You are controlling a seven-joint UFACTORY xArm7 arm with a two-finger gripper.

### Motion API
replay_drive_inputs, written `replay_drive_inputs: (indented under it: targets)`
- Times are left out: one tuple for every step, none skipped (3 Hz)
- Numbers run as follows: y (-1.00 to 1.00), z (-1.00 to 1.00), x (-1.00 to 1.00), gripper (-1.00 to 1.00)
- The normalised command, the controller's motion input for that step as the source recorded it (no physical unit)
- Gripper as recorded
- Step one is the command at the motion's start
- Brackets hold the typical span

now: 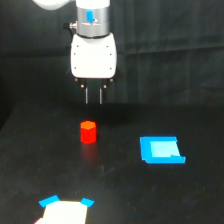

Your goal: Pick up the red object from the table

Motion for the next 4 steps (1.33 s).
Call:
replay_drive_inputs:
  targets:
    - [-1.0, 0.23, 1.0, 1.0]
    - [-0.69, 0.29, 0.24, -1.0]
    - [-0.63, 0.52, 0.11, 1.0]
    - [-0.7, 0.38, 0.57, 1.0]
